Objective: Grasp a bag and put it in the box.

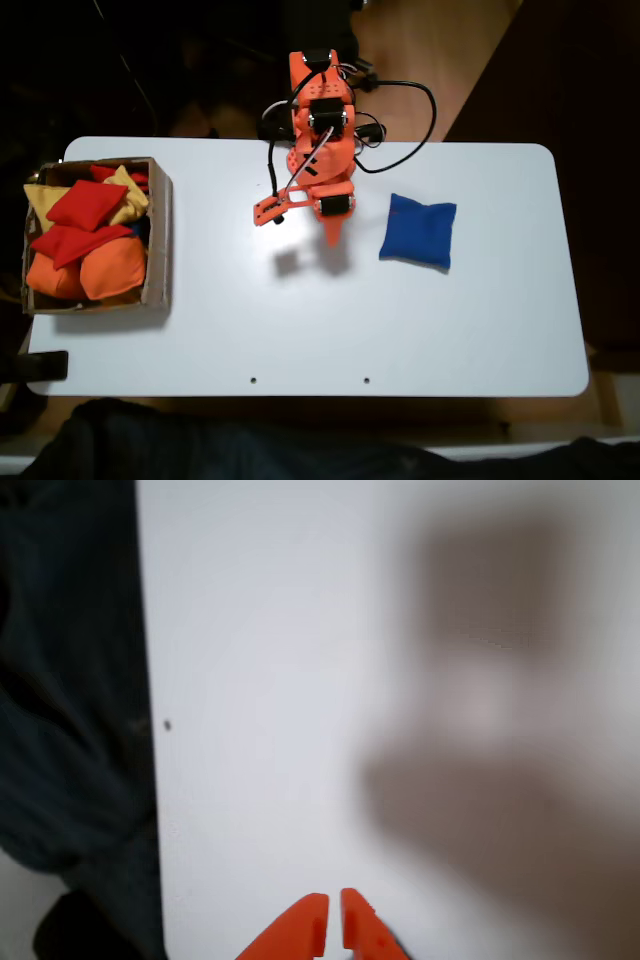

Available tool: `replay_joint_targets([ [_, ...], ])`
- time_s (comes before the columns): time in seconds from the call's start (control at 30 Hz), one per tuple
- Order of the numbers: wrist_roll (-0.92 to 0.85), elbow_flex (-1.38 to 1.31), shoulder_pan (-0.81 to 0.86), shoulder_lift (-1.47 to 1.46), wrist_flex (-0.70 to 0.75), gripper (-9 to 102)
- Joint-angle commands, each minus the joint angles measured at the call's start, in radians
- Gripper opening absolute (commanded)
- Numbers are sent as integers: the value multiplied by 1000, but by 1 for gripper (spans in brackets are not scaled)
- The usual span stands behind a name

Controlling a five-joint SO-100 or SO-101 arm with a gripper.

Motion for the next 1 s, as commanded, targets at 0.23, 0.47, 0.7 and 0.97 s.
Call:
replay_joint_targets([
  [0.23,5,-278,-106,-225,-21,0],
  [0.47,-3,-466,-175,-459,-25,0],
  [0.7,-17,-512,-270,-588,-109,0],
  [0.97,-17,-592,-295,-699,-120,0],
])
